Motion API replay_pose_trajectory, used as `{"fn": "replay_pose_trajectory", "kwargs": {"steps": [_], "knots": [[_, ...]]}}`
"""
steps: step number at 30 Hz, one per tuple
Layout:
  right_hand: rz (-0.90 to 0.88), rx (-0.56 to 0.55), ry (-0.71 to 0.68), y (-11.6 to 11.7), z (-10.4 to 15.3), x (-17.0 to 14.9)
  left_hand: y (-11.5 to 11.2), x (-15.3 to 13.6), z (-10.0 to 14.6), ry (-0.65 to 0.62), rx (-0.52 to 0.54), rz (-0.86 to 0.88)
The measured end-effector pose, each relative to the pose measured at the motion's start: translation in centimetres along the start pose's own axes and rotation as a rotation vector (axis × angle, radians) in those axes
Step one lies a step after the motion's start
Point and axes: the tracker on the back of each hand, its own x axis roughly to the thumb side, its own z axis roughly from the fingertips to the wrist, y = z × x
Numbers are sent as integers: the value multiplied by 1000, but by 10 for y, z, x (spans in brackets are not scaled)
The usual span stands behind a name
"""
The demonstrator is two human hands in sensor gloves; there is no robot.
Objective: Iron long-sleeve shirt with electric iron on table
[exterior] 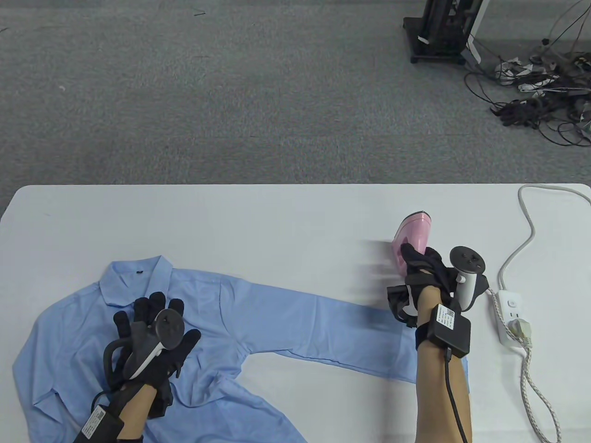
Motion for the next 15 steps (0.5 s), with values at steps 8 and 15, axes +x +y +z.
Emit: {"fn": "replay_pose_trajectory", "kwargs": {"steps": [8, 15], "knots": [[423, -253, -463, 35, 78, 77, 9, -8, 4, 61, 71, 10], [925, 306, -724, 206, 165, 103, 12, -13, 6, 103, 122, -15]]}}
